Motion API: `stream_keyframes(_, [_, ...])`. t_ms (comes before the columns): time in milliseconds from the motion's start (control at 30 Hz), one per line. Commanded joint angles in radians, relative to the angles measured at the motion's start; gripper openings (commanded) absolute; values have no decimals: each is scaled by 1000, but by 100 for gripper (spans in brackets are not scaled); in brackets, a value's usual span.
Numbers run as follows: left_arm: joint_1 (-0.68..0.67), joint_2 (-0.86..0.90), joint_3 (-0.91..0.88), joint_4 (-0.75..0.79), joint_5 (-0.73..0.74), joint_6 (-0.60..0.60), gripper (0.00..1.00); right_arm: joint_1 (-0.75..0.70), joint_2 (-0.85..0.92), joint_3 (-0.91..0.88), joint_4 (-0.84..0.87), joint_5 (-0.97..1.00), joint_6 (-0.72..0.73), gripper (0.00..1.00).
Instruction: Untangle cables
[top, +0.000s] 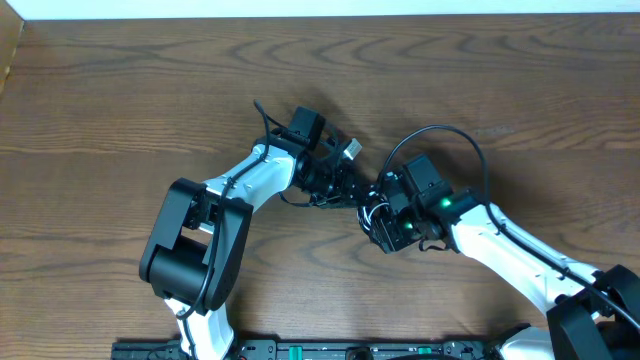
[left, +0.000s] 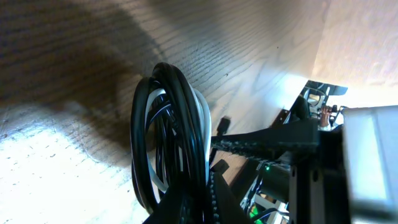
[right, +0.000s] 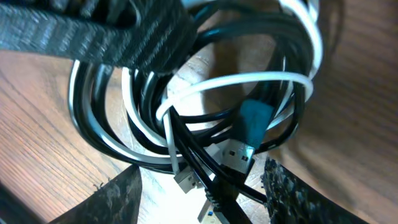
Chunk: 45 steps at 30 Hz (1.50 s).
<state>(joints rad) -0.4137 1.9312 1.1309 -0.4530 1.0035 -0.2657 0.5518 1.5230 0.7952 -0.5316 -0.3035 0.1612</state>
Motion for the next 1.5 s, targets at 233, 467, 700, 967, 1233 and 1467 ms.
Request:
stream_keyframes(233, [-3,16,2,-7,6,2,8,9,3,-83,77,17,105,28])
stream_keyframes(467, [-3,16,2,-15,-3,2,8,-10,3,-83,93,58,112,1])
stream_keyframes(700, [-3,16,2,-101,-174,2,8,-102,-10,-82,9,198,174,1])
stream_keyframes(967, [-2,16,2,-221,-434,2,7,-270,-53,-82,-107,369,187,1])
stream_keyframes(1233, [-2,16,2,-229,-463,6,7,-392,-53,-82,-155,430,250,1])
stream_keyframes(1467, [42,13,3,-247,-481,10,7,-452,-53,-82,-199,500,352,1])
